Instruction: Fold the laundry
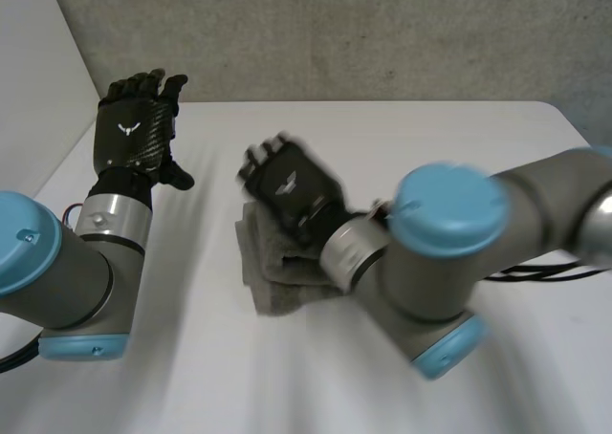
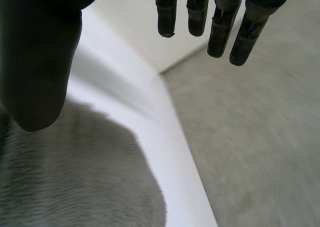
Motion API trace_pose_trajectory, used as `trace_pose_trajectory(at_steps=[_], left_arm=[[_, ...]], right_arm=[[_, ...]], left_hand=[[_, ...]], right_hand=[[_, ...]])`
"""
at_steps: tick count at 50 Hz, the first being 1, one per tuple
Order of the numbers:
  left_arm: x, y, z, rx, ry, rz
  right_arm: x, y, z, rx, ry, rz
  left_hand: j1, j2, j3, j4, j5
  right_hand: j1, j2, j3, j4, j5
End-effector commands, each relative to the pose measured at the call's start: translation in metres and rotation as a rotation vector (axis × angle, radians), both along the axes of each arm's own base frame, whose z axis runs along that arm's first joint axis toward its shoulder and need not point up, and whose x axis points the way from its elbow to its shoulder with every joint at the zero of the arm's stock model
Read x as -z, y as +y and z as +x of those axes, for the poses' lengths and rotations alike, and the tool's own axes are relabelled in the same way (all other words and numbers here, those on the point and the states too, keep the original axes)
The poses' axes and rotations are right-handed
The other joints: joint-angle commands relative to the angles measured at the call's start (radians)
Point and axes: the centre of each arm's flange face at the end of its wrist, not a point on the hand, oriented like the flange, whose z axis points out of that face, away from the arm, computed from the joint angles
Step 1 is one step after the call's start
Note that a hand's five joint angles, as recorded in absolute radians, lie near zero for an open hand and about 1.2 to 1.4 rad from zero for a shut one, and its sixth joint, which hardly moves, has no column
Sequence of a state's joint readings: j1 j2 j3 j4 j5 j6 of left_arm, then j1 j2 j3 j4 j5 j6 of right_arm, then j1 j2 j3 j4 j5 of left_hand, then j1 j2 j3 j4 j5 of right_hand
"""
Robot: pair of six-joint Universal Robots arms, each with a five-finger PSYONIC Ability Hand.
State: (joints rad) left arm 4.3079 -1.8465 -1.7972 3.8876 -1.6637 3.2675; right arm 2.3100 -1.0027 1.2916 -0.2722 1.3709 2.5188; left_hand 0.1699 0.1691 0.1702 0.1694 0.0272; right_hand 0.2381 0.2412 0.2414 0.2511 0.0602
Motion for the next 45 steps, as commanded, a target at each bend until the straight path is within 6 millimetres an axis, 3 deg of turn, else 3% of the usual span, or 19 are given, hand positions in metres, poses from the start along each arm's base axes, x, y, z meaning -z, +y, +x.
trace_pose_trajectory(at_steps=[1,5,7,15,23,30,33,35,36,37,38,40,41,42,43,44,45], left_arm=[[-0.006,0.002,-0.011,0.028,0.004,-0.016],[0.0,0.007,-0.021,0.06,-0.009,0.011],[0.007,0.01,-0.027,0.078,-0.021,0.041],[0.06,0.036,-0.067,0.21,-0.122,0.208],[0.096,0.037,-0.071,0.224,-0.18,0.298],[0.102,0.038,-0.068,0.219,-0.199,0.328],[0.092,0.036,-0.066,0.208,-0.191,0.314],[0.08,0.035,-0.065,0.205,-0.179,0.292],[0.066,0.036,-0.065,0.206,-0.165,0.266],[0.052,0.037,-0.064,0.204,-0.147,0.237],[0.051,0.037,-0.064,0.204,-0.147,0.236],[0.018,0.037,-0.06,0.194,-0.108,0.17],[0.018,0.037,-0.06,0.194,-0.108,0.17],[0.0,0.037,-0.056,0.183,-0.085,0.134],[-0.019,0.037,-0.051,0.173,-0.064,0.095],[-0.019,0.037,-0.051,0.172,-0.063,0.094],[-0.037,0.037,-0.044,0.158,-0.043,0.064]], right_arm=[[-0.025,-0.052,-0.053,0.192,-0.29,0.287],[-0.014,-0.066,-0.069,0.263,-0.247,0.352],[0.003,-0.073,-0.071,0.289,-0.21,0.432],[0.03,-0.079,-0.064,0.287,-0.182,0.57],[0.061,-0.078,-0.056,0.242,-0.145,0.642],[0.081,-0.078,-0.052,0.245,-0.098,0.688],[0.075,-0.079,-0.052,0.246,-0.092,0.692],[0.05,-0.078,-0.052,0.232,-0.118,0.666],[0.05,-0.078,-0.052,0.232,-0.119,0.666],[0.03,-0.075,-0.053,0.221,-0.145,0.632],[0.03,-0.075,-0.053,0.221,-0.145,0.631],[-0.013,-0.071,-0.062,0.221,-0.205,0.546],[-0.033,-0.068,-0.067,0.219,-0.234,0.509],[-0.033,-0.068,-0.067,0.219,-0.234,0.508],[-0.053,-0.068,-0.074,0.229,-0.27,0.464],[-0.053,-0.068,-0.074,0.229,-0.27,0.463],[-0.074,-0.068,-0.084,0.253,-0.309,0.412]], left_hand=[[0.017,0.018,0.017,0.018,-0.015],[0.02,0.021,0.02,0.021,-0.012],[0.02,0.021,0.02,0.021,-0.012],[0.026,0.027,0.026,0.026,-0.006],[0.032,0.033,0.032,0.032,0.0],[0.032,0.033,0.032,0.032,0.0],[0.032,0.033,0.032,0.032,0.0],[0.029,0.03,0.029,0.029,-0.003],[0.029,0.03,0.029,0.029,-0.003],[0.029,0.03,0.029,0.029,-0.003],[0.029,0.03,0.029,0.029,-0.003],[0.029,0.03,0.029,0.029,-0.003],[0.029,0.03,0.029,0.029,-0.003],[0.026,0.027,0.026,0.027,-0.006],[0.026,0.027,0.026,0.027,-0.006],[0.026,0.027,0.026,0.027,-0.006],[0.026,0.027,0.026,0.027,-0.006]], right_hand=[[-0.064,-0.067,-0.067,-0.077,-0.06],[-0.064,-0.067,-0.067,-0.077,-0.06],[-0.064,-0.067,-0.067,-0.077,-0.06],[-0.064,-0.067,-0.067,-0.077,-0.06],[-0.064,-0.067,-0.067,-0.077,-0.06],[-0.064,-0.067,-0.067,-0.077,-0.06],[-0.064,-0.067,-0.067,-0.077,-0.06],[-0.064,-0.067,-0.067,-0.077,-0.06],[-0.064,-0.067,-0.067,-0.077,-0.06],[-0.064,-0.067,-0.067,-0.077,-0.06],[-0.064,-0.067,-0.067,-0.077,-0.06],[-0.064,-0.067,-0.067,-0.077,-0.06],[-0.064,-0.067,-0.067,-0.077,-0.06],[-0.064,-0.067,-0.067,-0.077,-0.06],[-0.064,-0.067,-0.067,-0.077,-0.06],[-0.064,-0.067,-0.067,-0.077,-0.06],[-0.064,-0.067,-0.067,-0.077,-0.06]])
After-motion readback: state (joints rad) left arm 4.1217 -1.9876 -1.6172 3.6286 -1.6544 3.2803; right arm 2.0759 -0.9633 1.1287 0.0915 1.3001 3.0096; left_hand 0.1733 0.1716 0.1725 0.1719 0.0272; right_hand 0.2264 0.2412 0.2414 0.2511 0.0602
